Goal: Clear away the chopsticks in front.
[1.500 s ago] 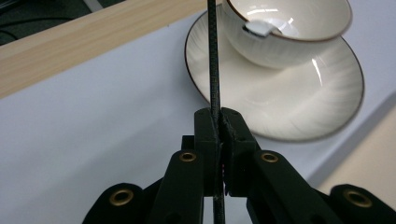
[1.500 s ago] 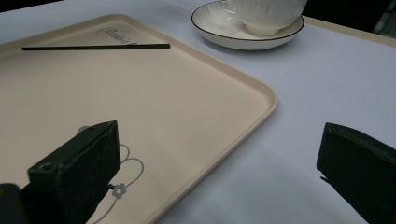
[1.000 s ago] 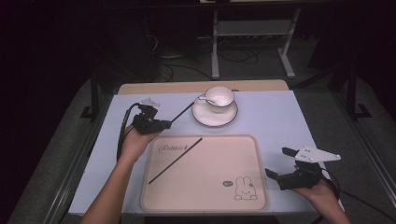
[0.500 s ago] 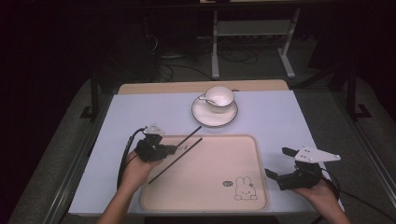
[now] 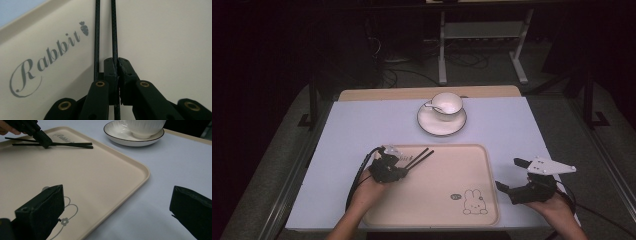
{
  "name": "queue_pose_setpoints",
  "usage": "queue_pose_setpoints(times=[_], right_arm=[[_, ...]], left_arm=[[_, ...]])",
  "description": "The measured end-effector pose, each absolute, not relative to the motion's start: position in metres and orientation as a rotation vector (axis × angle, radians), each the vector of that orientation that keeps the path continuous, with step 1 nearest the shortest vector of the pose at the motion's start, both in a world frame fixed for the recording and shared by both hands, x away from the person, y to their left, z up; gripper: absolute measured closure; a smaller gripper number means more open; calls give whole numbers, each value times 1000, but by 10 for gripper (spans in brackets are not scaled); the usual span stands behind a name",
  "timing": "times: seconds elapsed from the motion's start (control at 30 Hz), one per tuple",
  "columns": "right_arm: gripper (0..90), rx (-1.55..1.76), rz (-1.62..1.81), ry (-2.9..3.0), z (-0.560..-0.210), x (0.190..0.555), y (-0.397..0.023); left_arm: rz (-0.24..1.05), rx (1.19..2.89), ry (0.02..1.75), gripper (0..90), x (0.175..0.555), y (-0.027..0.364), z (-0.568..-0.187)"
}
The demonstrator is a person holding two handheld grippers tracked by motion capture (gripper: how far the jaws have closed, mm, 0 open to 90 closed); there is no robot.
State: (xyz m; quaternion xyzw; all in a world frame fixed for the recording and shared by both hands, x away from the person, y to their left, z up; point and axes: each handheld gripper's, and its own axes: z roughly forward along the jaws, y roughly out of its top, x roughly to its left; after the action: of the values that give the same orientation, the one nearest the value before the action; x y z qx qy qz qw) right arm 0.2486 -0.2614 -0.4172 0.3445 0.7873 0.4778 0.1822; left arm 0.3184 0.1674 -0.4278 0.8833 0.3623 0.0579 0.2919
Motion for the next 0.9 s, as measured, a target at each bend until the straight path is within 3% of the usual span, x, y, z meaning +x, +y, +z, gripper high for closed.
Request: queue_pose_setpoints(times=[0.43,0.6,0.9], right_arm=[[0,971,1350,2220,-417,249,-261],[0,974,1343,2224,-417,249,-261],[0,979,1341,2227,-418,250,-261]], left_arm=[[126,2293,932,778,327,162,-420],[116,2282,853,898,345,145,-411],[72,2326,745,899,377,96,-419]])
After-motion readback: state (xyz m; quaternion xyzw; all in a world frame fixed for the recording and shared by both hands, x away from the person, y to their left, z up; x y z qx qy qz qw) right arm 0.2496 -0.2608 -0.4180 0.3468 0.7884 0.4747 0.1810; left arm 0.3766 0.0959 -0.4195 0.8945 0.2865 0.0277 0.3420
